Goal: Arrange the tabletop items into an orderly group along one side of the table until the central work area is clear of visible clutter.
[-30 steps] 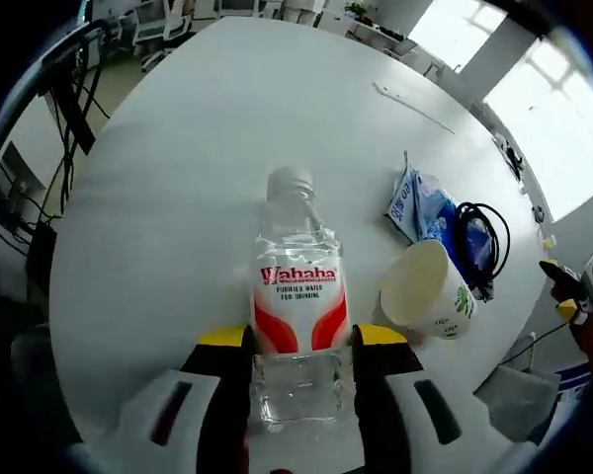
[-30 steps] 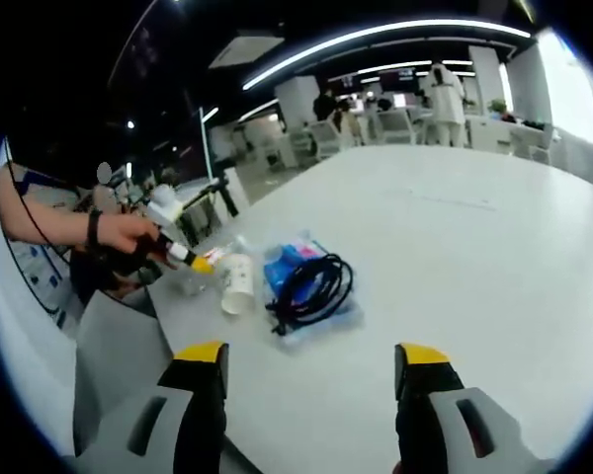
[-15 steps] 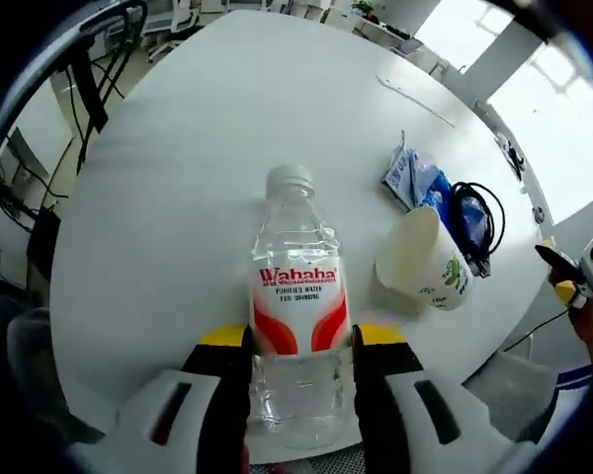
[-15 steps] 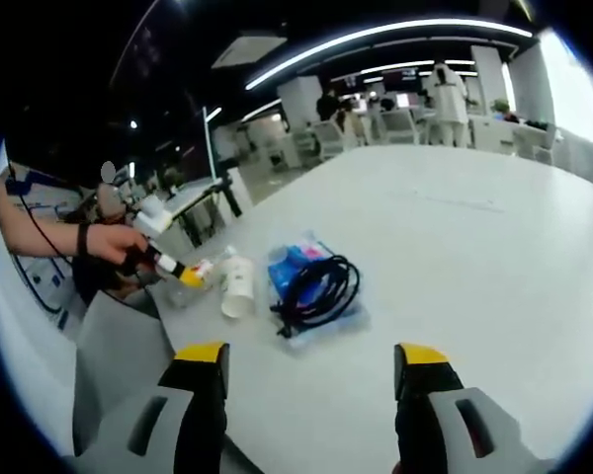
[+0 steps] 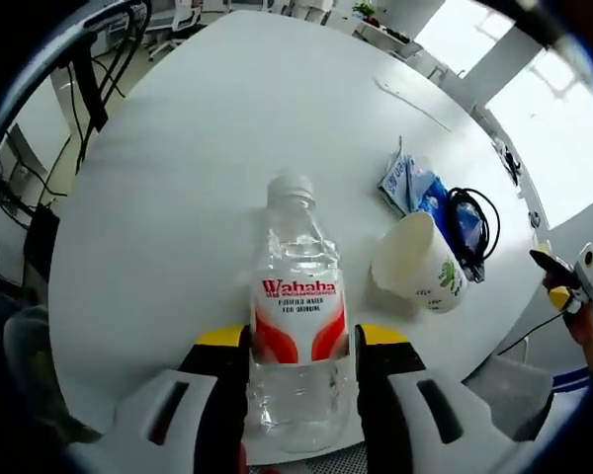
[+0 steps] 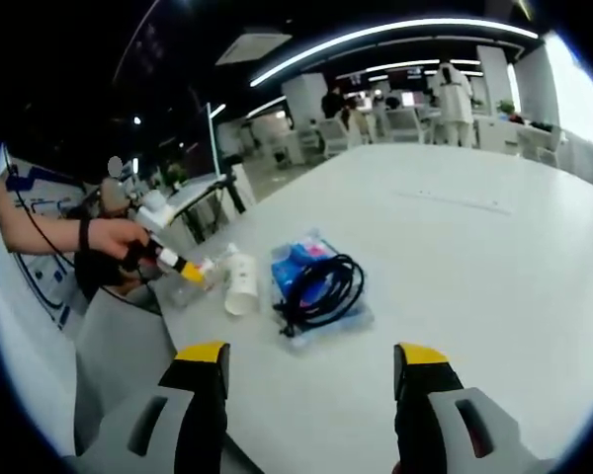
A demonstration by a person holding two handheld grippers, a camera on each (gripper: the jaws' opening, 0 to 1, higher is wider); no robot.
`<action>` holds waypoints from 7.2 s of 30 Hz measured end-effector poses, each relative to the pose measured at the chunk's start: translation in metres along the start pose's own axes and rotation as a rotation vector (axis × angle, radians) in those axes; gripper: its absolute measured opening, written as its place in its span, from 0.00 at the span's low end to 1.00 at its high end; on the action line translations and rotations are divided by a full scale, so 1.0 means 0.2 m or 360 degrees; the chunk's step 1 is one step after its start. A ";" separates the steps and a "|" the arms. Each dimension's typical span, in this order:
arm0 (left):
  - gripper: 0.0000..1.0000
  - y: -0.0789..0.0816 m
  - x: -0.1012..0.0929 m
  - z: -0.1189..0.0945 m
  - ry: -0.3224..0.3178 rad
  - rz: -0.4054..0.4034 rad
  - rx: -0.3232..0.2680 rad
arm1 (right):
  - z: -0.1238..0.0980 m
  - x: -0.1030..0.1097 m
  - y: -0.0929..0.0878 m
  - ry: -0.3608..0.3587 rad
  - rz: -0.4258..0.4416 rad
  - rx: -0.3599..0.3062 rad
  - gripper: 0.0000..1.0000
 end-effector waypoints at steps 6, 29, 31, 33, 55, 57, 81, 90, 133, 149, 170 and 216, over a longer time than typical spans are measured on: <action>0.45 0.07 -0.02 0.03 0.0027 0.0016 0.0002 | -0.03 -0.01 -0.02 -0.0025 0.0017 0.0000 0.68; 0.40 0.14 -0.01 0.12 0.0128 0.0026 0.0077 | -0.08 -0.05 -0.06 -0.0089 0.0066 -0.0006 0.68; 0.39 0.14 -0.02 0.12 0.0122 0.0029 0.0071 | -0.08 -0.05 -0.05 -0.0091 0.0063 -0.0009 0.68; 0.39 0.14 -0.02 0.11 0.0114 0.0041 0.0064 | -0.08 -0.06 -0.05 -0.0091 0.0066 -0.0016 0.68; 0.38 0.25 -0.10 -0.05 0.0099 0.0198 -0.0181 | -0.09 -0.05 -0.04 -0.0089 0.0062 -0.0026 0.67; 0.38 0.26 -0.10 -0.07 0.0095 0.0195 -0.0194 | -0.09 -0.05 -0.04 -0.0089 0.0062 -0.0025 0.67; 0.38 0.20 -0.14 -0.23 0.0109 0.0271 -0.0358 | -0.11 -0.07 -0.02 -0.0100 0.0051 -0.0035 0.66; 0.38 0.15 -0.14 -0.27 0.0118 0.0327 -0.0422 | -0.10 -0.08 -0.02 -0.0092 0.0039 -0.0029 0.66; 0.37 -0.06 -0.11 -0.32 0.0194 0.0492 -0.0530 | -0.07 -0.07 -0.02 -0.0049 0.0040 -0.0013 0.66; 0.38 -0.06 -0.10 -0.32 0.0205 0.0422 -0.0545 | -0.07 -0.07 -0.03 -0.0052 0.0044 -0.0003 0.66; 0.41 -0.11 -0.09 -0.30 0.0154 0.0085 -0.0708 | -0.06 -0.04 -0.04 -0.0038 0.0036 0.0020 0.66; 0.34 0.19 -0.06 -0.18 0.0113 0.0179 -0.0801 | -0.08 -0.06 -0.05 -0.0072 0.0036 0.0088 0.66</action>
Point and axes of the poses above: the point that each gripper's makers call its tool centre point, and the gripper's own axes: z roughly forward along the fingers, x roughly to its left, y roughly out of its top, the point moved 5 cm from there along -z, roughly backward along the fingers, and after that the axes turned 9 degrees about -z, right-handed, at the moved point
